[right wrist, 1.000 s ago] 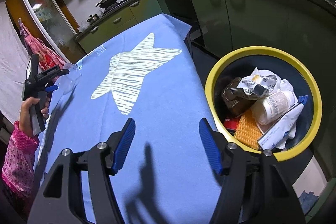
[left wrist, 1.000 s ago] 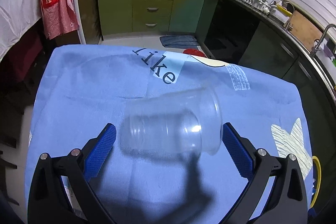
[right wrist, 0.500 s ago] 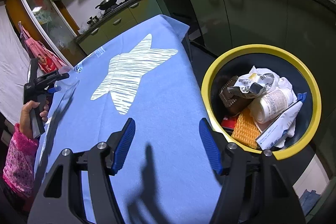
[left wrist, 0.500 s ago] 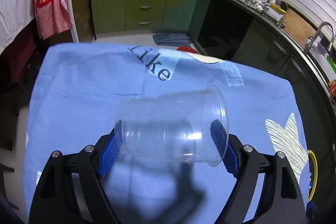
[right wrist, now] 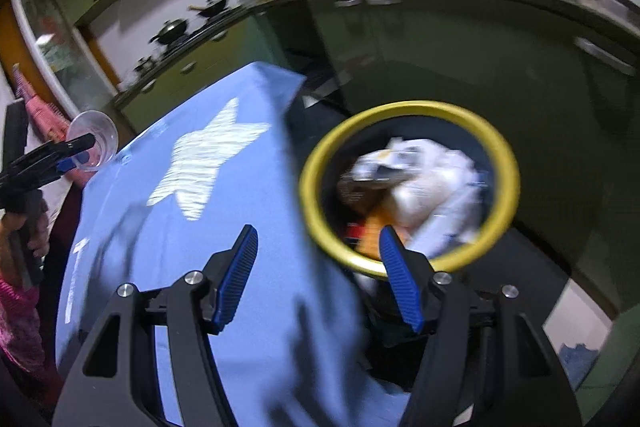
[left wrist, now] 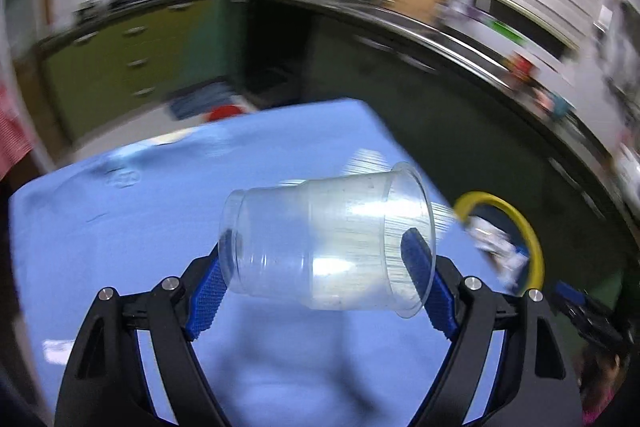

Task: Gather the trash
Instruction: 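Carry the plastic cup over the bin and drop it in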

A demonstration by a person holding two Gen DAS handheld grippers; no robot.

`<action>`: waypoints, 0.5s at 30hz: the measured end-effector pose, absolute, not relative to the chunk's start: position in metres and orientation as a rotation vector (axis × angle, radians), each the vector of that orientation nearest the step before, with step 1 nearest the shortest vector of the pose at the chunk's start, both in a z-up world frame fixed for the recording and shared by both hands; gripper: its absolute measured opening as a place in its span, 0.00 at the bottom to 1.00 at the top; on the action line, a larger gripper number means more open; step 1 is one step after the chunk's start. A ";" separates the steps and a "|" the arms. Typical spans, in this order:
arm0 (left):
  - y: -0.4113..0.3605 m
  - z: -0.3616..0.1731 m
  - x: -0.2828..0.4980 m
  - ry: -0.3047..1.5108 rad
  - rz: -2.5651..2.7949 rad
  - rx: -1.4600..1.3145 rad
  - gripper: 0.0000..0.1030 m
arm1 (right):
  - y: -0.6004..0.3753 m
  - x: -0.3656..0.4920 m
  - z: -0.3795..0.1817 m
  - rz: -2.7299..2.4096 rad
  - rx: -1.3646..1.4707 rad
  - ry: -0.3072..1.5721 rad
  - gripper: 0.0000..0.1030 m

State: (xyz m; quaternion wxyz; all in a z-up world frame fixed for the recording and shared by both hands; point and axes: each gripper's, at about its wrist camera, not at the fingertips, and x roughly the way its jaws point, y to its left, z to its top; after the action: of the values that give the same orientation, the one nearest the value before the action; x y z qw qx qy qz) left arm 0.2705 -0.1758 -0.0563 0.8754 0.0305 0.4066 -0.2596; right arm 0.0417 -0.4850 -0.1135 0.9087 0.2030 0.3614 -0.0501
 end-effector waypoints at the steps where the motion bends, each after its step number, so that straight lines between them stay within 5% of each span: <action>1: -0.190 -0.055 0.267 0.855 -0.578 0.076 0.79 | -0.491 0.035 -0.112 -0.122 0.423 0.740 0.60; 15: -0.459 -0.098 0.217 0.998 -1.027 0.341 0.79 | -0.552 -0.026 -0.114 -0.264 0.510 0.678 0.63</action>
State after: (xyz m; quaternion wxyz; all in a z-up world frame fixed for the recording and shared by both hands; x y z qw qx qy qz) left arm 0.2174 -0.4591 -0.0985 0.7411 0.1556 0.4553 -0.4682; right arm -0.0262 -0.5518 -0.1141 0.9030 0.2466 0.3278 -0.1277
